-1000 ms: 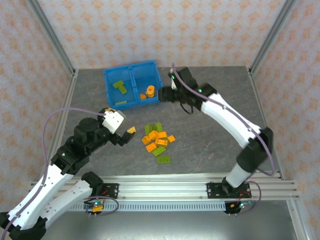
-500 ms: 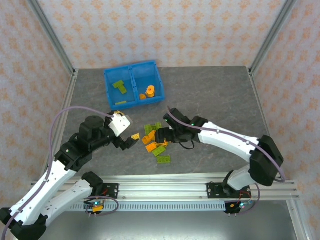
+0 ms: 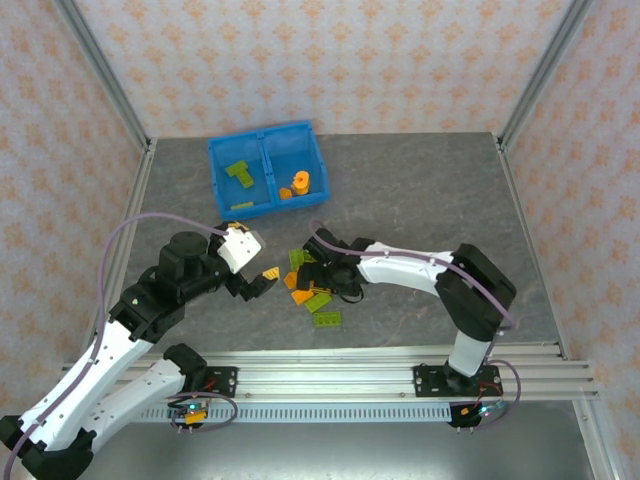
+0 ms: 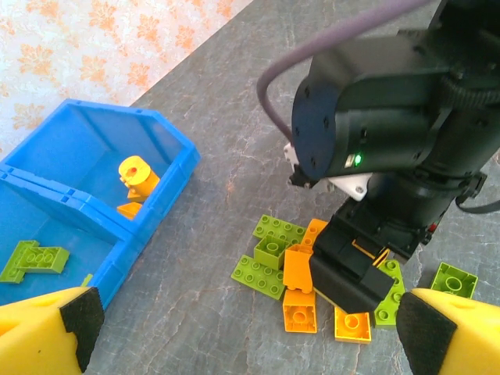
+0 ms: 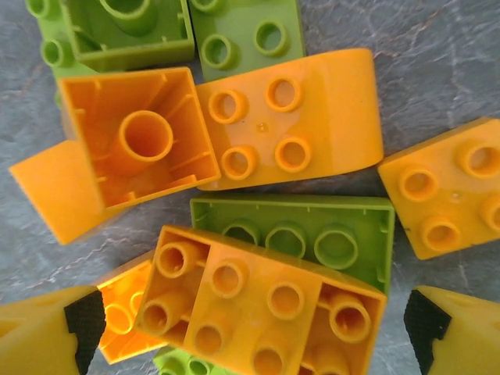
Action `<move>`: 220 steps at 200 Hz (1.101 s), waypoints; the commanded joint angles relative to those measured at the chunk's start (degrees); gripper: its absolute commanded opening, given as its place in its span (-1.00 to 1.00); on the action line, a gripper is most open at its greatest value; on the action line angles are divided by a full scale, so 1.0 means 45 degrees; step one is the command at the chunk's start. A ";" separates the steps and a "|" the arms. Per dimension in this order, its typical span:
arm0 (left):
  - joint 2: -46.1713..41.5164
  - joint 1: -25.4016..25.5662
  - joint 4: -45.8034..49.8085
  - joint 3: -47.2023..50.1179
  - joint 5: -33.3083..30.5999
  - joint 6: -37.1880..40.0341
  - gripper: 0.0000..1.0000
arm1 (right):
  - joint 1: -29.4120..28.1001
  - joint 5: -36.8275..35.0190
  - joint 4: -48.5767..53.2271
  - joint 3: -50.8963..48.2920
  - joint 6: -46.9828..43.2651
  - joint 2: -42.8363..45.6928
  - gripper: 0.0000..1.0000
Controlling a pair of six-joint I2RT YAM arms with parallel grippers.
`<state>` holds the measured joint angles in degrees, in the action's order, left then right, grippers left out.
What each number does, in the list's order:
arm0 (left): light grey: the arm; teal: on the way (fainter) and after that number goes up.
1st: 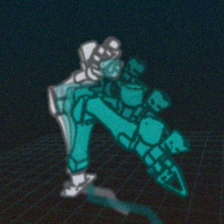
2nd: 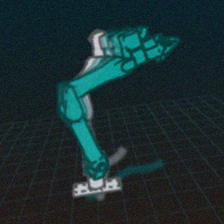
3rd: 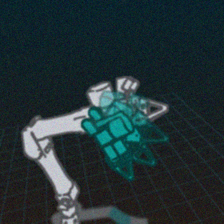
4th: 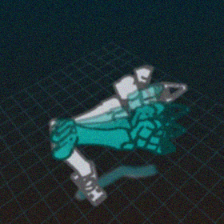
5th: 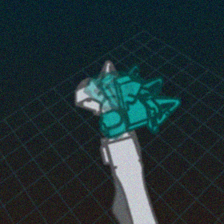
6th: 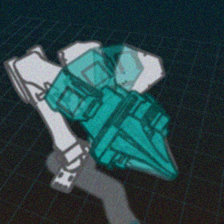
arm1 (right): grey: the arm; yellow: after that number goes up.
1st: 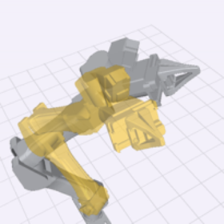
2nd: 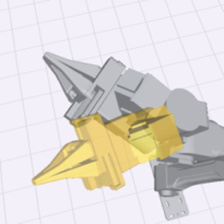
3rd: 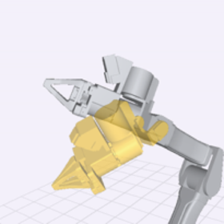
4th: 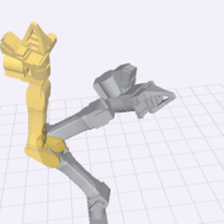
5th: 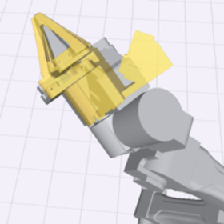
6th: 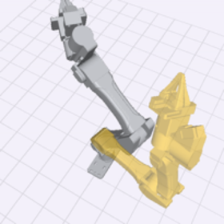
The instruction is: Sort the legos into containers by color
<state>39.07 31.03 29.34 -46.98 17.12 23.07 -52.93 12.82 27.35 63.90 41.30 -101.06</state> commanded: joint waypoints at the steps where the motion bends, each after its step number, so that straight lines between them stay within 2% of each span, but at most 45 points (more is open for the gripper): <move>1: -0.0003 -0.0037 0.0180 0.0026 -0.0251 0.0194 0.99 | -0.0230 -0.0935 0.0405 0.0468 0.0400 -0.0378 0.99; 33: 0.0008 -0.0030 0.0165 0.0016 -0.0252 0.0169 0.99 | -0.0230 -0.1392 0.0406 0.0381 0.0437 -0.0668 0.72; 55: 0.0029 -0.0037 0.0179 0.0028 -0.0251 0.0167 0.99 | -0.0219 -0.1579 0.0436 0.0390 0.0427 -0.0662 0.64; 134: 0.0048 -0.0022 0.0213 0.0019 -0.0327 0.0187 0.99 | -0.0231 -0.2123 0.0618 0.0151 0.0218 0.0308 0.14; 185: 0.0039 -0.0032 0.0265 -0.0021 -0.0383 0.0168 0.99 | -0.0228 -0.2749 0.0635 -0.0490 -0.0018 0.2497 0.05; 220: -0.0105 -0.0021 0.0190 -0.0008 -0.0433 0.0114 0.99 | -0.0230 -0.3702 0.0531 0.0219 -0.1485 0.4262 0.02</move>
<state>39.27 31.03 29.36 -46.98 16.05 23.07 -53.87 1.85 29.15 62.35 40.14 -87.15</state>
